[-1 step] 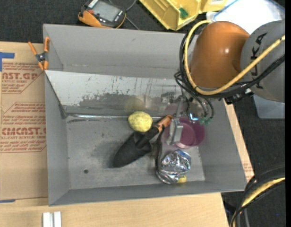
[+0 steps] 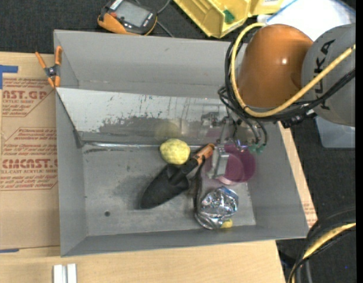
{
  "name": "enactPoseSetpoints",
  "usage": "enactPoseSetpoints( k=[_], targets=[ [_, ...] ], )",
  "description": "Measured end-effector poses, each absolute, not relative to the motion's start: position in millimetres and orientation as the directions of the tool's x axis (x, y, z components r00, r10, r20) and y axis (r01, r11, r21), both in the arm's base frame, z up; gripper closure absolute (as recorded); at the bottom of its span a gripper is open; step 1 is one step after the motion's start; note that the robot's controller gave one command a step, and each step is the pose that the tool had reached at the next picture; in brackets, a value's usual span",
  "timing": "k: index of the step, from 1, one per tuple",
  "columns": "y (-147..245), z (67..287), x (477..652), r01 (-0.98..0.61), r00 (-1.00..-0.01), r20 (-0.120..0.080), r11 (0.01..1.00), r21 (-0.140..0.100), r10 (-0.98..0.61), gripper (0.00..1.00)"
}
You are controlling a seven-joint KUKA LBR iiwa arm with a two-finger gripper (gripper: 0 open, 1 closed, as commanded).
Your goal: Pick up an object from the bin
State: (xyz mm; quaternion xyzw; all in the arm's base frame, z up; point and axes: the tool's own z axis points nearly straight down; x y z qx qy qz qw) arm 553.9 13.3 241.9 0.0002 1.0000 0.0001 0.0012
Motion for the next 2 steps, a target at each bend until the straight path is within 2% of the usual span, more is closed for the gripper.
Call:
enactPoseSetpoints(
  k=[1,2],
  targets=[
    [54,156,559.4,-0.414,-0.91,0.005,0.91,0.004,-0.414,0.0],
    [44,160,561.3,-0.4,-0.917,-0.006,0.917,-0.001,-0.4,0.0]
  ],
)
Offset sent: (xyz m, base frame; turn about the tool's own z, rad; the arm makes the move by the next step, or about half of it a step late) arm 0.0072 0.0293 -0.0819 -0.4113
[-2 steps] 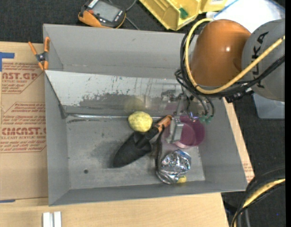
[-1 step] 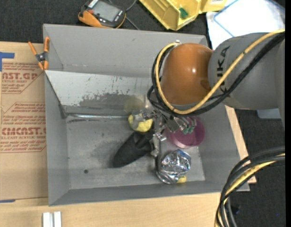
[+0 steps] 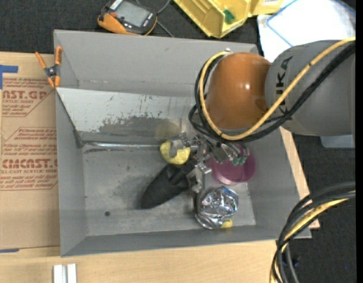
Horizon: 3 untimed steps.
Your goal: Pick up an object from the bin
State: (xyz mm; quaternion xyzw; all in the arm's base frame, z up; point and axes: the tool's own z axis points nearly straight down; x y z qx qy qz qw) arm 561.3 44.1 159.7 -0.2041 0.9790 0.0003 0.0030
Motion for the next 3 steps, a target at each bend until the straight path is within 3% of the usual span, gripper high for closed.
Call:
enactPoseSetpoints(
  k=[1,2,3],
  targets=[
    [54,135,565.2,-0.526,-0.851,-0.001,0.851,0.004,-0.526,0.0],
    [54,70,560.4,-0.527,-0.85,-0.008,0.85,0.0,-0.527,0.0],
    [66,70,571.8,-0.628,-0.778,-0.016,0.778,-0.003,-0.628,1.0]
  ],
)
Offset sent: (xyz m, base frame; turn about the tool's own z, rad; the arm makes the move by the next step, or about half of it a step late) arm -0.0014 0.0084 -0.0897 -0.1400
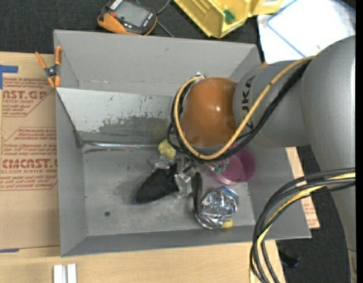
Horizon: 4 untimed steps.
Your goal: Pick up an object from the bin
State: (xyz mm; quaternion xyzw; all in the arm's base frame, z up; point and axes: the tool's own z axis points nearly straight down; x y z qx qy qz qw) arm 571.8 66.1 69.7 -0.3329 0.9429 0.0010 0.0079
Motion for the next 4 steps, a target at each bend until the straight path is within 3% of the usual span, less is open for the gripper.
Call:
enactPoseSetpoints(
  k=[3,4],
  targets=[
    [67,81,571.1,-0.627,-0.779,-0.016,0.779,-0.003,-0.627,1.0],
    [67,109,569.6,-0.627,-0.779,-0.012,0.779,0.0,-0.627,1.0]
  ],
)
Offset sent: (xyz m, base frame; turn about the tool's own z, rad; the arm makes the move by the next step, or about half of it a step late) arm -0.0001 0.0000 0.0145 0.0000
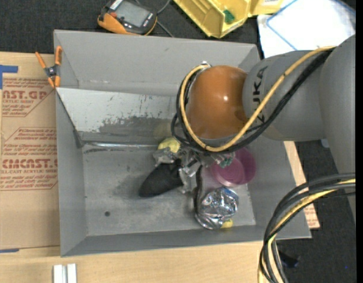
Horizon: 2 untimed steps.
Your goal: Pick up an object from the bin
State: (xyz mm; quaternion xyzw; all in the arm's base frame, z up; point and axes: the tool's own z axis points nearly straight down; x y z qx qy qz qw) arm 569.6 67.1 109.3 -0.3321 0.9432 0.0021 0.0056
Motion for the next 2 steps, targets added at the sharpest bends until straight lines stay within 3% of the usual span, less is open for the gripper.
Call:
enactPoseSetpoints(
  k=[2],
  targets=[
    [68,152,568.5,-0.626,-0.78,-0.01,0.78,0.003,-0.626,1.0]
  ],
)
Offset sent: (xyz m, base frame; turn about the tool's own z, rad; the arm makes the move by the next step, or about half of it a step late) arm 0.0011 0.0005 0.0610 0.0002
